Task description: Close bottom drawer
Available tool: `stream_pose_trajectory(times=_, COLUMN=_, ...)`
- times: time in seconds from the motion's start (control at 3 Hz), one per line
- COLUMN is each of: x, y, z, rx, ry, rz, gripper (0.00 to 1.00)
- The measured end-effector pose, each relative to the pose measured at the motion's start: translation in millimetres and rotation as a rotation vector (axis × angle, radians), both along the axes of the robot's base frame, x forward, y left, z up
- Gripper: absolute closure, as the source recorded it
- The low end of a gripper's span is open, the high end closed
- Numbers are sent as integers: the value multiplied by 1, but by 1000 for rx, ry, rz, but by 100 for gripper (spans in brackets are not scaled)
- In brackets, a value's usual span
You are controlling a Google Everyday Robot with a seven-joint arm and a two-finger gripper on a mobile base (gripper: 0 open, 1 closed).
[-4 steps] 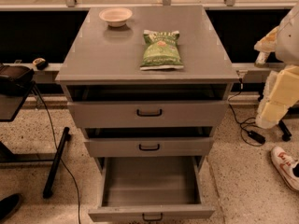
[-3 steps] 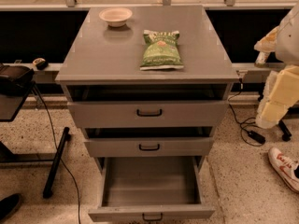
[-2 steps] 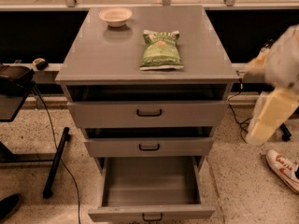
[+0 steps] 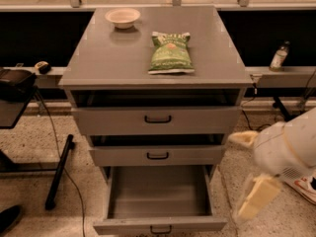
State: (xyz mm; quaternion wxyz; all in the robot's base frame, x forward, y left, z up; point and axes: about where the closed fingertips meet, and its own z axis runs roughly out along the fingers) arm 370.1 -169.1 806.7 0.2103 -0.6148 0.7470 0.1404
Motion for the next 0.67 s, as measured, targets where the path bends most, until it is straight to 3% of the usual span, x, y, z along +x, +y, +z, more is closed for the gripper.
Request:
stream_pose_trajectory(times=0.33, x=-26, y=0, z=-31, rx=-7, ry=69, rz=10, gripper=0)
stream_pose_trajectory(times=0.67, x=-9, y=11, z=-47, rx=83, ry=63, rz=43, gripper=0)
